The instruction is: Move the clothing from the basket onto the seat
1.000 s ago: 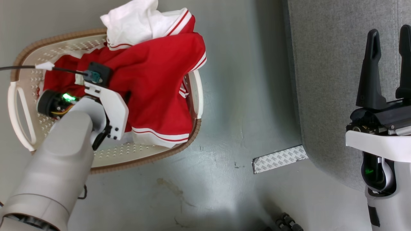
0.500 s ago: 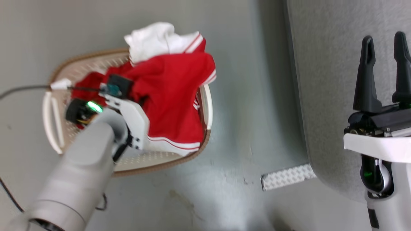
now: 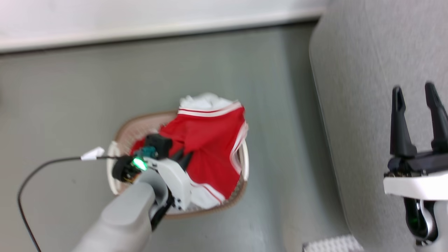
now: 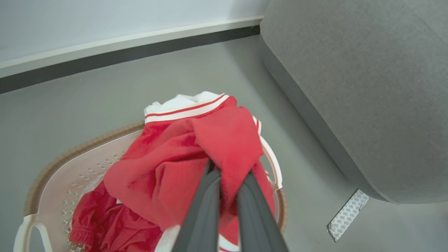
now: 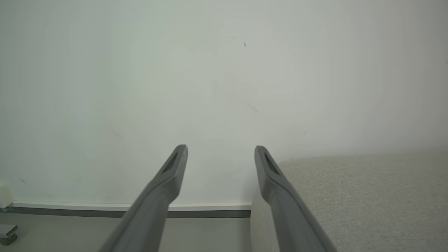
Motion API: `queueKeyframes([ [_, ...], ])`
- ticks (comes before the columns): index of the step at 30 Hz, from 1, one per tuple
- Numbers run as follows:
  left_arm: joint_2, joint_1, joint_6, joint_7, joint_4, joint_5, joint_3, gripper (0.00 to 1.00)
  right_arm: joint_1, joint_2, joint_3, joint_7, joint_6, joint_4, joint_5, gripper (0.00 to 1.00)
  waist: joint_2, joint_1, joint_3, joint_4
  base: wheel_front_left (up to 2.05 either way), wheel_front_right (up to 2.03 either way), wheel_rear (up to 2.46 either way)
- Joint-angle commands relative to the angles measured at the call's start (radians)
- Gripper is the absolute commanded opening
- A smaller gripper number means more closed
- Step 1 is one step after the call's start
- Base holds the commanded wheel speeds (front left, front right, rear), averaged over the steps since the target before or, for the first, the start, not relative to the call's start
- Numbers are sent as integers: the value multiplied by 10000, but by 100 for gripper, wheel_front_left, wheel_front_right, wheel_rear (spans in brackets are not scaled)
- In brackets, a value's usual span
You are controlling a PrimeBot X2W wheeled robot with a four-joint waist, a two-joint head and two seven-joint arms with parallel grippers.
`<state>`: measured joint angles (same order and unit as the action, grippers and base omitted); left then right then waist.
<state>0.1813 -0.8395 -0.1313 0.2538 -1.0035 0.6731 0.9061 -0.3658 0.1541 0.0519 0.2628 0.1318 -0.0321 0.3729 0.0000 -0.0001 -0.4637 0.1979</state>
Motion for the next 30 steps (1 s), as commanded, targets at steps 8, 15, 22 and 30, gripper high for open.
queueKeyframes([
  [8,184,1175,17,111,1791,250,-430,0,1210,519,-123,29,-21,-522,129,100,0,1,2967,-1301,0,0,0],
  [15,360,1547,110,115,2992,-190,-1121,0,1780,603,169,19,-21,-698,229,100,0,1,4032,-1573,0,0,0],
  [22,762,1335,521,115,4533,-607,-1681,0,2342,446,627,17,-21,-852,420,100,0,1,4753,-1646,0,0,0],
  [30,1088,1087,855,-43,5487,-673,-1894,0,2457,327,1167,17,-21,-896,578,100,0,1,4882,-1563,0,0,0],
])
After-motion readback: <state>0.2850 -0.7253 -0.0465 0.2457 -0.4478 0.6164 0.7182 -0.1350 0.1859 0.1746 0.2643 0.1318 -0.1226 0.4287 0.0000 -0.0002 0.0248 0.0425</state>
